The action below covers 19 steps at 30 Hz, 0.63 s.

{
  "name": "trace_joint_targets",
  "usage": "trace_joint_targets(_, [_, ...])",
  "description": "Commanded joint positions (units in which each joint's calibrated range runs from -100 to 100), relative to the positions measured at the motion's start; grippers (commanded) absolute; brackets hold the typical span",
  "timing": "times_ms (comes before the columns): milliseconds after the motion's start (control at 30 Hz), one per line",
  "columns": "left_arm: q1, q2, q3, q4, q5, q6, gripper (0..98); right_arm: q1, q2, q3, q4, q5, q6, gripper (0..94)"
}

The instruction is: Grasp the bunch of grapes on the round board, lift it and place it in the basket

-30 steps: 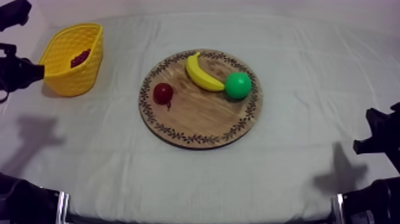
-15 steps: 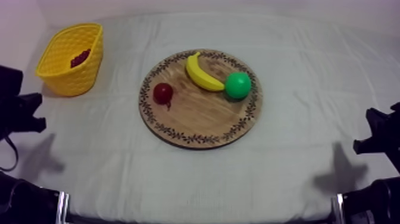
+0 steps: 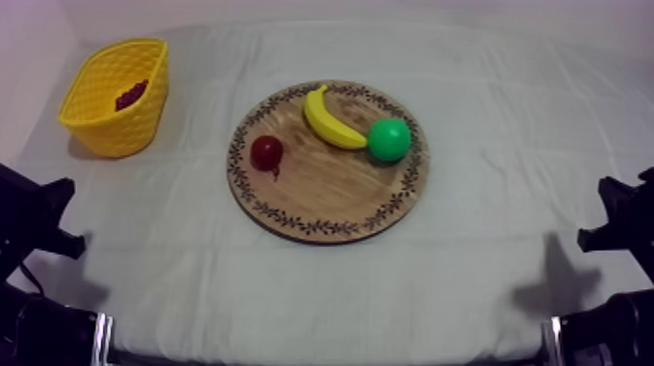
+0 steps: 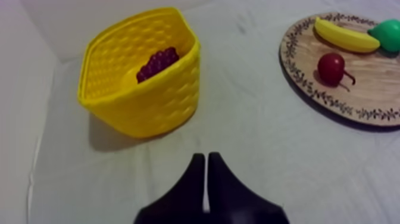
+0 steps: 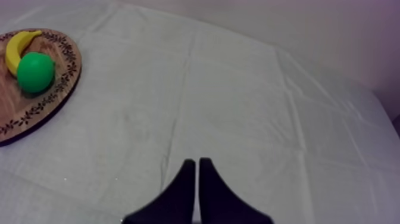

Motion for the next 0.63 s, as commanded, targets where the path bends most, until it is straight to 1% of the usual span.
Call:
trace_joint_targets(0, [0.16, -1.64, 1.16, -0.39, -1.95, 5.77, 0.1, -0.02, 0.00, -0.04, -0.02, 0.02, 0.00, 0.3])
trace_joint_targets(167, [-0.17, -5.75, 2.56, -1.01, -3.69, 12.44, 0.1, -0.02, 0.00, -0.04, -0.02, 0.02, 0.00, 0.3])
trace_joint_targets(267, [-0.49, -7.49, 3.11, -1.11, -4.16, 15.12, 0.1, -0.02, 0.00, -0.04, -0.02, 0.02, 0.00, 0.3])
trace_joint_targets(367, [-0.57, -8.21, 3.54, -1.16, -4.61, 16.25, 0.1, -0.02, 0.00, -0.04, -0.02, 0.02, 0.00, 0.3])
trace_joint_targets(600, [-0.74, -8.55, 4.35, -1.20, -6.59, 16.58, 0.1, -0.02, 0.00, -0.04, -0.02, 0.02, 0.00, 0.3])
